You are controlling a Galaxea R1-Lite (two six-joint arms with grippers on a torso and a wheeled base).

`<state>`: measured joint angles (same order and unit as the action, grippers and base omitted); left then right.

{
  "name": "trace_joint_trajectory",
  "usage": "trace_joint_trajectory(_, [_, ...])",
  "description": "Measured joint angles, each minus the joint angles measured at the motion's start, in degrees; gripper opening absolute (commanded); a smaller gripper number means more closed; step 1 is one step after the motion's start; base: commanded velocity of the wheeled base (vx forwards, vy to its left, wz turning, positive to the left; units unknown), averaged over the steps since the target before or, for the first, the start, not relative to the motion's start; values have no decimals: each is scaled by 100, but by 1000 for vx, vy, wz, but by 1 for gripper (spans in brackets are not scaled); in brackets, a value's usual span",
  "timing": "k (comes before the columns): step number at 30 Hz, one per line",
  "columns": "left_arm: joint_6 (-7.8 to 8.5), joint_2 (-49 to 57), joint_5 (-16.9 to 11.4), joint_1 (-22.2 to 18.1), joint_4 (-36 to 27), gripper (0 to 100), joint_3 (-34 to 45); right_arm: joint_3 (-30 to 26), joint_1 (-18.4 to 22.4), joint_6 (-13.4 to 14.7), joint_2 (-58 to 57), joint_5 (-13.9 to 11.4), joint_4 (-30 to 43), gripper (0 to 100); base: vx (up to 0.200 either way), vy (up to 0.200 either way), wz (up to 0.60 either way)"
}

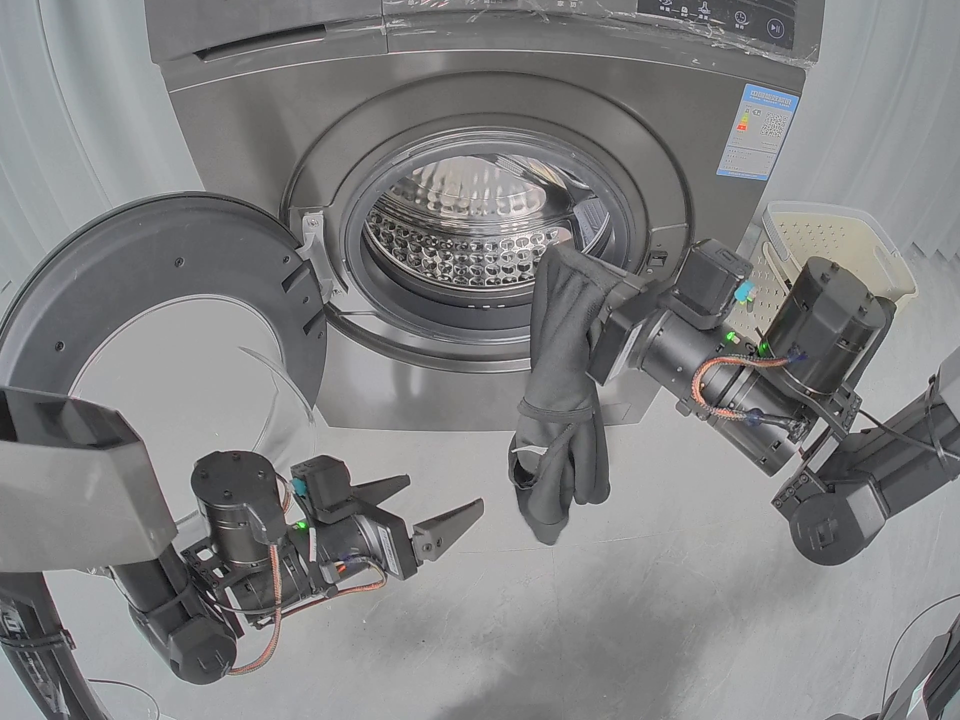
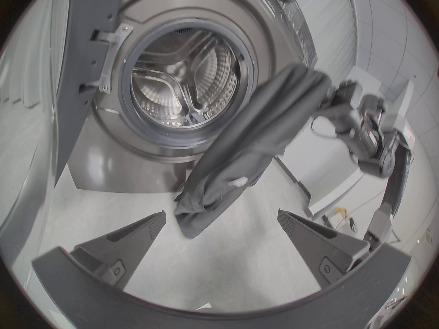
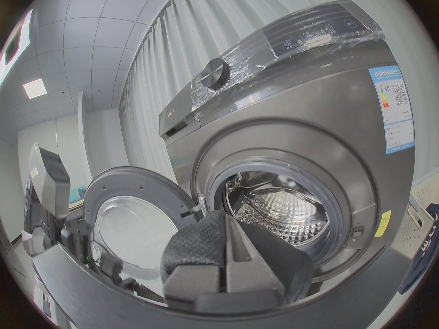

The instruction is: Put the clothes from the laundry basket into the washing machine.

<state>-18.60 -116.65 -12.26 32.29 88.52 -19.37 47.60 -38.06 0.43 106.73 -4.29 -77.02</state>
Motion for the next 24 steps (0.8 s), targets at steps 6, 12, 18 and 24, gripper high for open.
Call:
trace_joint_trajectory(6, [479, -521, -68, 4, 5, 100, 35, 250, -15, 1, 18, 145, 60, 0, 0, 0, 0])
trace_joint_trajectory(12, [768, -1117, -68, 15, 13, 100, -149, 405, -24, 9, 30, 219, 95, 0, 0, 0, 0])
trace_joint_trajectory(18, [812, -1482, -67, -16, 16, 100, -463, 507, -55, 11, 35, 222, 95, 0, 0, 0, 0])
trace_joint_trajectory(24, [824, -1786, -56, -84, 16, 100, -909, 556, -133, 15, 41, 229, 95, 0, 0, 0, 0])
